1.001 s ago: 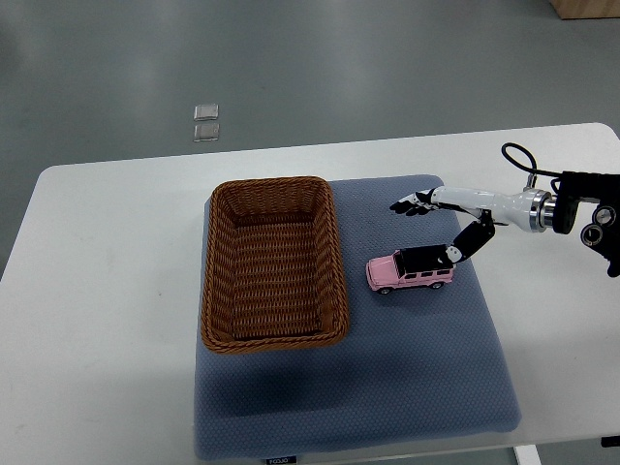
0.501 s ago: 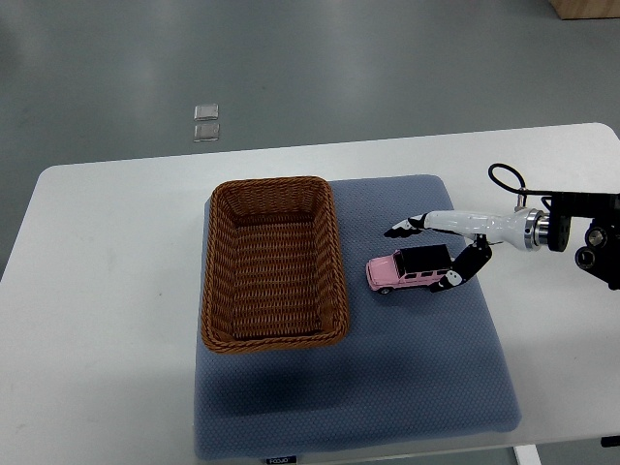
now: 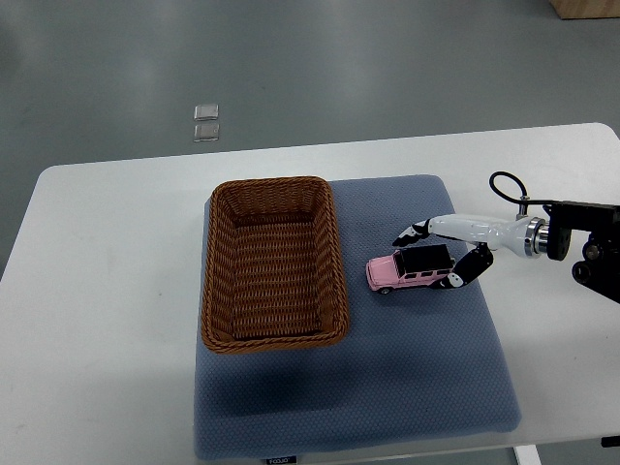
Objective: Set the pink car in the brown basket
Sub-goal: 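Close the right hand fingers around the pink toy car's roof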
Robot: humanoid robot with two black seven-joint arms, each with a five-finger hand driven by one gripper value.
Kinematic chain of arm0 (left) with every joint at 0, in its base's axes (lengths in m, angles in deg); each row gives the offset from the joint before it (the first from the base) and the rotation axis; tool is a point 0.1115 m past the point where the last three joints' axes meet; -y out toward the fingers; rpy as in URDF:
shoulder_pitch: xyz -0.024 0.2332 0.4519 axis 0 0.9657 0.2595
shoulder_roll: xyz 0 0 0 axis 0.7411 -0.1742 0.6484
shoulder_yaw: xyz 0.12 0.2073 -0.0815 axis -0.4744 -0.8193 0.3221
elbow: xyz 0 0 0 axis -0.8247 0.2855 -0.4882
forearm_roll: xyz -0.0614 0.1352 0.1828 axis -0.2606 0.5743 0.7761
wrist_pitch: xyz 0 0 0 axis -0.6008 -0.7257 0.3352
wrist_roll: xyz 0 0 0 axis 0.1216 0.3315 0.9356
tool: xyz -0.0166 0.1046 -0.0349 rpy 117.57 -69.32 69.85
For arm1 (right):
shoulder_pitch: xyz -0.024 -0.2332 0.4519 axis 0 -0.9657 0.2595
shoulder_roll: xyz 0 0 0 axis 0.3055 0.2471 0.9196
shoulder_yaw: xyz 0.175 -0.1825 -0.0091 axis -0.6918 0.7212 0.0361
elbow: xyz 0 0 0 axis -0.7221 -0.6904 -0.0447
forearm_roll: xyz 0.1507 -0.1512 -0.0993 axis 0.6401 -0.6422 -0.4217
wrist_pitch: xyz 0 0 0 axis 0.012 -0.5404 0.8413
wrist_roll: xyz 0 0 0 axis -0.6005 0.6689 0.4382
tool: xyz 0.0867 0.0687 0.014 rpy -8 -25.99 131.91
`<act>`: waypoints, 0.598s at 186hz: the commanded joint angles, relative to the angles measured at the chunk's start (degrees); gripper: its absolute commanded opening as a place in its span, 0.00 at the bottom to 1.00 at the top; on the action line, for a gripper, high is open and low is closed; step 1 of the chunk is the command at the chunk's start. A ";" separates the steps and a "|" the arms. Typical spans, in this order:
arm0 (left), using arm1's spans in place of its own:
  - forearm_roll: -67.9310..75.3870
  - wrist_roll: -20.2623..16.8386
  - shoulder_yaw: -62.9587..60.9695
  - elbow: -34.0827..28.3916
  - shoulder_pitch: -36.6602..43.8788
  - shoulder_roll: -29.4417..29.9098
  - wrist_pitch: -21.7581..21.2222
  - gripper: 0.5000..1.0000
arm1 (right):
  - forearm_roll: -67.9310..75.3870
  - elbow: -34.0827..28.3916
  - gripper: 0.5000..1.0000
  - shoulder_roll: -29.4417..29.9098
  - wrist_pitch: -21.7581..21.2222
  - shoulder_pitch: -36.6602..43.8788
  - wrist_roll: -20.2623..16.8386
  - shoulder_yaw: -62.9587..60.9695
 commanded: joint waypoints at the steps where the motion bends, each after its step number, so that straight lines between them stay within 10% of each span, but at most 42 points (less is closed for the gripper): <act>1: 0.00 0.00 -0.02 0.00 0.00 0.00 0.01 1.00 | 0.02 0.01 0.56 0.00 0.03 0.04 -0.07 0.00; 27: 0.00 0.00 -0.02 0.00 0.00 0.00 0.01 1.00 | -0.07 -0.08 0.50 0.00 -0.06 0.13 0.02 0.00; 85: 0.00 0.00 -0.02 0.00 0.00 0.00 0.01 1.00 | -0.07 -0.08 0.01 0.00 -0.06 0.31 0.19 0.00; 111: 0.00 0.00 0.07 0.00 0.00 0.00 0.01 1.00 | 0.10 -0.08 0.00 -0.09 -0.06 0.48 0.28 0.00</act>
